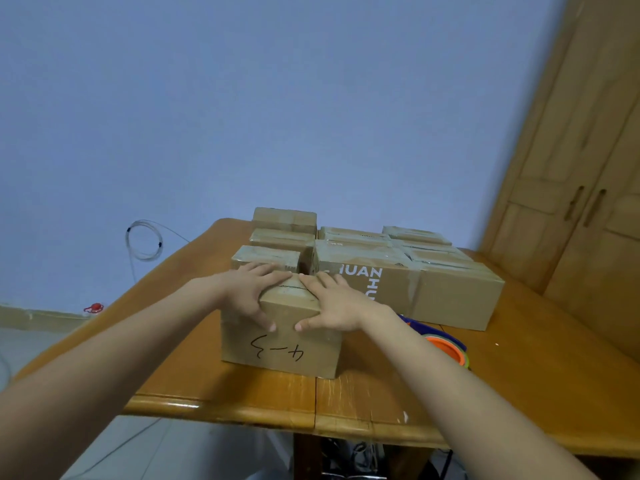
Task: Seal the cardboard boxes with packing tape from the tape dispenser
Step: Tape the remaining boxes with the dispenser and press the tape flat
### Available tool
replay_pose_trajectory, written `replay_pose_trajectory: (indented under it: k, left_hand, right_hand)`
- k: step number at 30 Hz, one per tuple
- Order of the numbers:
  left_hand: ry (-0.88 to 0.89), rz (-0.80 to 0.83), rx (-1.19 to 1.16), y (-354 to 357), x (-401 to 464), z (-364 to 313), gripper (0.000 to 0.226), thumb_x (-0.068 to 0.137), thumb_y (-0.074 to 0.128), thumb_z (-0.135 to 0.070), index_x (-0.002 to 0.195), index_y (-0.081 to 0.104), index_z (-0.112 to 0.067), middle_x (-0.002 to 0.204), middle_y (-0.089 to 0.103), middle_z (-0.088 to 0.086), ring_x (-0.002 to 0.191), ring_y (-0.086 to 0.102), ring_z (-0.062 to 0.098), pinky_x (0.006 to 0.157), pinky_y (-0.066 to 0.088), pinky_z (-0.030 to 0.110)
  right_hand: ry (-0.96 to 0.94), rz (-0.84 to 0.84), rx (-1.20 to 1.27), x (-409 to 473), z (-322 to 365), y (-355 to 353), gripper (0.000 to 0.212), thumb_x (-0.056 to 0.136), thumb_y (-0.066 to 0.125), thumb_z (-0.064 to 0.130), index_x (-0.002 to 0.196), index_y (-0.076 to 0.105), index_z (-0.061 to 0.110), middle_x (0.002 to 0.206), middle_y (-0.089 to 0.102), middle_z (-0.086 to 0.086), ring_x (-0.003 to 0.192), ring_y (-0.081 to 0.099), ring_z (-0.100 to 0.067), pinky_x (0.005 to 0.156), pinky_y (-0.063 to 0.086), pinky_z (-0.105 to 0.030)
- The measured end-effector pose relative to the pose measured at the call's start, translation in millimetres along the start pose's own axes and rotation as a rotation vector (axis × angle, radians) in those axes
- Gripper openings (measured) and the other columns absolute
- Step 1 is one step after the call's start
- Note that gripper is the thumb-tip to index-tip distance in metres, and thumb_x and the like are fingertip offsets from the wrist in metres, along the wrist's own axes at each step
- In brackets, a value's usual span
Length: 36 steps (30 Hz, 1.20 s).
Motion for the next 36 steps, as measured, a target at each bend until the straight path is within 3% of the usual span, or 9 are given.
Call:
replay_pose_trajectory:
  k: [4, 9, 13, 19, 25, 28, 36]
  left_hand:
    - [0.005, -0.059, 0.084, -11, -8, -12, 0.104, 0.074, 0.066, -0.066, 0.152, 0.005, -0.036, 0.154, 0.020, -0.002, 0.140, 0.015, 0.023, 0.113, 0.025, 0.044]
    - [0.017, -0.244, 0.282, -43, -22, -38, 0.102, 0.072, 0.051, -0.079, 0.150, 0.002, -0.039, 0.148, 0.029, 0.000, 0.138, 0.024, 0.025, 0.114, 0.015, 0.052]
    - [0.092, -0.418, 0.283, -91, -17, -53, 0.113, 0.054, 0.030, -0.090, 0.150, 0.006, -0.036, 0.140, 0.037, 0.000, 0.125, 0.035, 0.023, 0.107, 0.027, 0.039]
    - [0.126, -0.499, 0.195, -167, 18, -75, 0.101, 0.072, 0.059, -0.074, 0.151, 0.011, -0.033, 0.137, 0.040, 0.000, 0.123, 0.036, 0.023, 0.100, 0.036, 0.036]
    - [0.126, -0.570, 0.164, -214, 73, -87, 0.098, 0.072, 0.061, -0.072, 0.150, 0.015, -0.036, 0.136, 0.041, -0.001, 0.124, 0.036, 0.023, 0.095, 0.036, 0.036]
    - [0.126, -0.606, 0.185, -236, 106, -90, 0.097, 0.072, 0.061, -0.071, 0.150, 0.015, -0.036, 0.134, 0.042, 0.000, 0.122, 0.037, 0.024, 0.095, 0.037, 0.036]
    - [0.126, -0.623, 0.192, -271, 208, -69, 0.097, 0.068, 0.063, -0.073, 0.148, 0.016, -0.042, 0.127, 0.043, -0.004, 0.117, 0.038, 0.022, 0.095, 0.040, 0.039]
  right_hand:
    - [-0.039, -0.016, -0.069, -11, -5, -9, 0.096, 0.082, 0.057, 0.065, 0.152, 0.000, 0.032, 0.156, 0.014, -0.007, 0.141, 0.016, -0.033, 0.110, 0.029, -0.051]
    - [-0.068, -0.131, -0.206, -43, -11, -57, 0.095, 0.082, 0.053, 0.069, 0.152, -0.001, 0.034, 0.158, 0.013, -0.006, 0.141, 0.020, -0.029, 0.109, 0.029, -0.047]
    - [-0.048, -0.218, -0.281, -57, -26, -116, 0.097, 0.079, 0.054, 0.071, 0.152, 0.002, 0.034, 0.153, 0.021, -0.003, 0.134, 0.027, -0.026, 0.103, 0.038, -0.047]
    - [0.009, -0.273, -0.319, -49, -60, -196, 0.098, 0.075, 0.057, 0.072, 0.152, 0.008, 0.036, 0.141, 0.032, 0.005, 0.127, 0.032, -0.021, 0.094, 0.040, -0.043]
    - [0.046, -0.287, -0.190, -23, -108, -248, 0.103, 0.062, 0.063, 0.074, 0.148, 0.016, 0.044, 0.122, 0.035, 0.013, 0.125, 0.031, -0.018, 0.101, 0.038, -0.047]
    - [0.066, -0.316, -0.169, -1, -135, -268, 0.110, 0.054, 0.060, 0.076, 0.149, 0.016, 0.043, 0.131, 0.034, 0.012, 0.127, 0.029, -0.017, 0.106, 0.035, -0.047]
    - [0.059, -0.377, -0.090, 75, -205, -291, 0.101, 0.061, 0.071, 0.065, 0.146, 0.022, 0.043, 0.125, 0.040, 0.012, 0.122, 0.035, -0.016, 0.102, 0.038, -0.046]
Point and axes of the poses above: each hand's wrist, its own x-axis towards the middle knuckle, its own y-axis out of the palm, z = x × y, the point moved 1 cm from there along x, towards the middle knuckle
